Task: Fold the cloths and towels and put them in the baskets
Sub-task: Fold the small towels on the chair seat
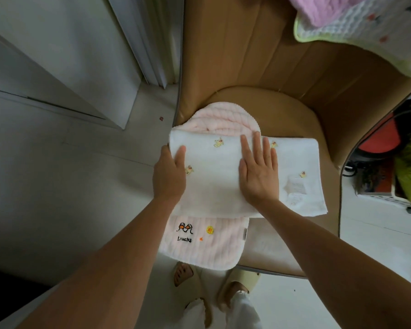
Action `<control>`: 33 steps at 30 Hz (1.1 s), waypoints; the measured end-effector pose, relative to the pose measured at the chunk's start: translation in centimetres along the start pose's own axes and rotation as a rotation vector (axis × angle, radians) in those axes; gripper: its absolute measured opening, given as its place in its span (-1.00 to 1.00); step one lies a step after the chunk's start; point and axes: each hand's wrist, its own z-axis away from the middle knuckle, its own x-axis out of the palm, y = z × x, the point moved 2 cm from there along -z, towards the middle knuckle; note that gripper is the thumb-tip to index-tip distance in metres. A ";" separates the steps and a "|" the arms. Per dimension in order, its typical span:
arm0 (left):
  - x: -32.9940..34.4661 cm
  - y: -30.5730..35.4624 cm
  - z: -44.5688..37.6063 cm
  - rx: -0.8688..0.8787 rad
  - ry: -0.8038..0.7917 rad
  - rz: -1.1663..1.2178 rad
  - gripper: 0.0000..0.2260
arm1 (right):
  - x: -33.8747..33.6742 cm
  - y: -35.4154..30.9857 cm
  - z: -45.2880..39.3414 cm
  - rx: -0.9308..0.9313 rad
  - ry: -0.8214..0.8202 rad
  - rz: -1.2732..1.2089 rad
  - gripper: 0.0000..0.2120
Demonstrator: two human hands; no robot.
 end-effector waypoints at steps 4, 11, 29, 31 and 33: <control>-0.2 1.0 0.0 -0.014 0.001 0.112 -0.71 | 0.1 -0.5 -0.6 0.005 -0.080 0.093 -0.48; -0.9 1.8 0.7 -0.038 -0.008 0.110 -0.70 | 0.2 -1.1 8.2 -0.022 -0.124 0.098 -0.46; 3.6 11.4 6.2 0.089 -0.391 0.349 -0.75 | -9.3 11.8 1.8 0.628 -0.271 -0.561 -0.58; 5.8 12.4 6.6 0.116 -0.402 0.274 -0.73 | -8.9 12.9 0.9 0.691 -0.268 -0.605 -0.58; 8.1 13.1 6.9 0.132 -0.401 0.181 -0.73 | -8.8 13.5 0.2 0.737 -0.195 -0.635 -0.62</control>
